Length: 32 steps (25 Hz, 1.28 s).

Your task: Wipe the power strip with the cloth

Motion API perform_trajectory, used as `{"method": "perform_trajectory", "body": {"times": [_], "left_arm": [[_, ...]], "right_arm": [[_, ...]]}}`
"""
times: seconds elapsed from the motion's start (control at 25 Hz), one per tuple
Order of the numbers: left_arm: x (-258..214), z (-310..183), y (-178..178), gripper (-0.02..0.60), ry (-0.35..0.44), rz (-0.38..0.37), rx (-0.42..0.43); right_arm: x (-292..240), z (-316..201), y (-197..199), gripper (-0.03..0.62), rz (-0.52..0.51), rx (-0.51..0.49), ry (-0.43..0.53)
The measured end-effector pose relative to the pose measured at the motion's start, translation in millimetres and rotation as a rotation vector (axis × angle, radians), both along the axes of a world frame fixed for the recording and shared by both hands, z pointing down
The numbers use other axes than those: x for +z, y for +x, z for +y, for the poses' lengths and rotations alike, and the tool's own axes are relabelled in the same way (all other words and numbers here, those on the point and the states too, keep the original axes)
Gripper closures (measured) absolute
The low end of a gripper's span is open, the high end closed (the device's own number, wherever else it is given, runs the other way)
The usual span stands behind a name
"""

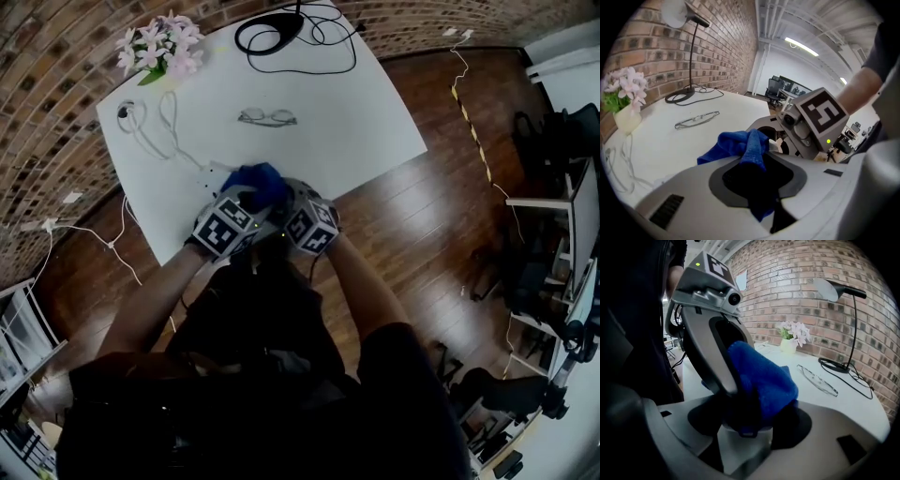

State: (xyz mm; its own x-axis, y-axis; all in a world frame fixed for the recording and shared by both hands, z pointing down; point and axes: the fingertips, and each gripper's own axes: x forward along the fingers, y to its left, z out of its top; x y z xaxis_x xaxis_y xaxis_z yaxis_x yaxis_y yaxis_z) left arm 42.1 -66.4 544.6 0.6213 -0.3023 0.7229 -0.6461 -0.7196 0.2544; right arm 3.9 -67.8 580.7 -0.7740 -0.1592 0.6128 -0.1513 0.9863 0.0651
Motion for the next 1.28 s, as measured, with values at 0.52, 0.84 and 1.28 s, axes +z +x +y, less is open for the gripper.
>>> {"method": "perform_trajectory", "body": {"times": [0.52,0.84,1.28], "left_arm": [[7,-9,-40,0.477,0.048,0.070,-0.007],[5,-23,-105,0.477,0.064,0.079,-0.119],[4,-34,-158,0.479,0.046,0.095,-0.234]], "right_arm": [[7,-2,-4,0.309,0.053,0.026,-0.109],[5,0,-3,0.309,0.050,0.035,-0.104],[5,-3,-4,0.309,0.048,0.031,-0.091]]}}
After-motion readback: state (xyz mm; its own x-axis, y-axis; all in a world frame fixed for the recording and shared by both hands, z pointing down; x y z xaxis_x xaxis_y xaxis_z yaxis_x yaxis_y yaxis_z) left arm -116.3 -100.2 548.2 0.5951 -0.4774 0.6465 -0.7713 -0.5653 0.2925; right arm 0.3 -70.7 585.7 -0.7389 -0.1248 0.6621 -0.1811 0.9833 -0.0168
